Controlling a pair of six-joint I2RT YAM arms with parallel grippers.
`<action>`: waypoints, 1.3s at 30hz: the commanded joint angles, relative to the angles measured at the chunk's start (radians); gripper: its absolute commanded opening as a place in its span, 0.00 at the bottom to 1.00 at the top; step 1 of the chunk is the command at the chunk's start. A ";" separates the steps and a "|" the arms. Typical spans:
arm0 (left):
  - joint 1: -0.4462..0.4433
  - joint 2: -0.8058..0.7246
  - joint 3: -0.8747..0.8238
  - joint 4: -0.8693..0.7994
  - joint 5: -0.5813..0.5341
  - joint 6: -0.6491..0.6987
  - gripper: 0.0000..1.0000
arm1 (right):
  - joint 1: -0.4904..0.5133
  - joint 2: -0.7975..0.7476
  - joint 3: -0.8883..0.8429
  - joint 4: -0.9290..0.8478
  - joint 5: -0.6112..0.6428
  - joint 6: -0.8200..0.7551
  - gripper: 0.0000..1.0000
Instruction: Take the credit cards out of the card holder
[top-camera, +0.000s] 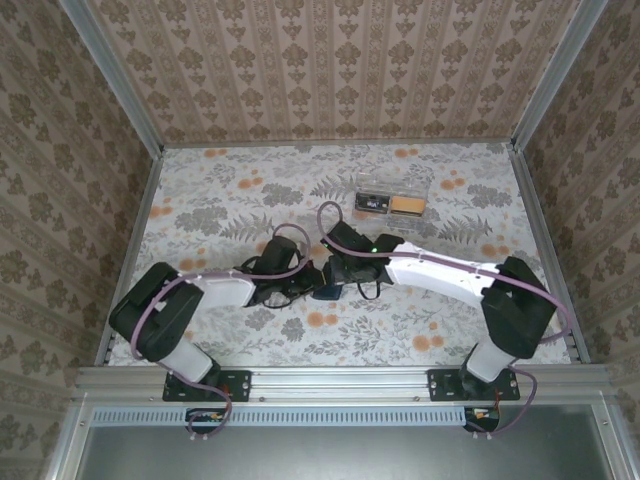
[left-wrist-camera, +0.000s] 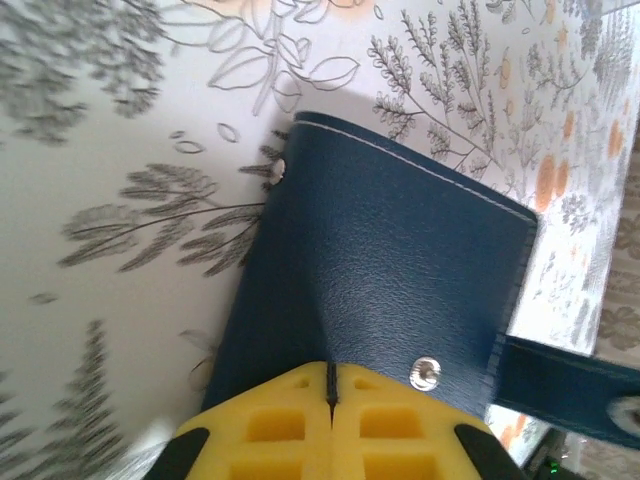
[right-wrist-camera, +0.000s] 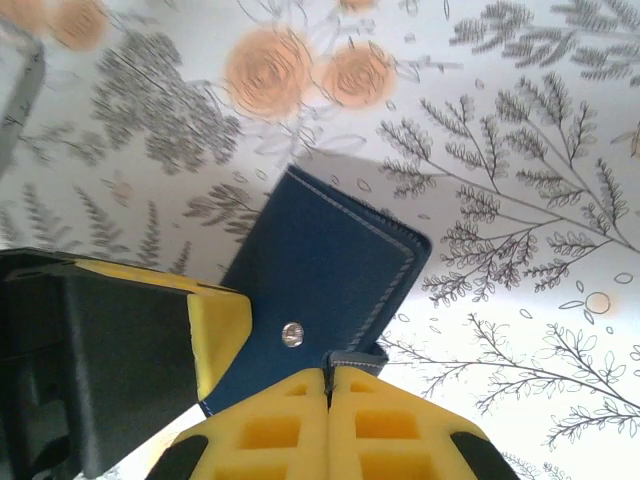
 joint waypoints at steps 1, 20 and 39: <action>0.068 -0.135 0.014 -0.244 -0.058 0.067 0.38 | -0.003 -0.057 0.017 0.016 -0.034 0.008 0.00; 0.277 -0.532 -0.014 -0.479 -0.081 0.191 0.74 | -0.052 -0.078 0.001 -0.003 -0.045 0.009 0.00; 0.092 -0.457 0.052 -0.408 -0.132 0.244 0.74 | -0.132 -0.076 -0.156 -0.003 0.059 -0.063 0.47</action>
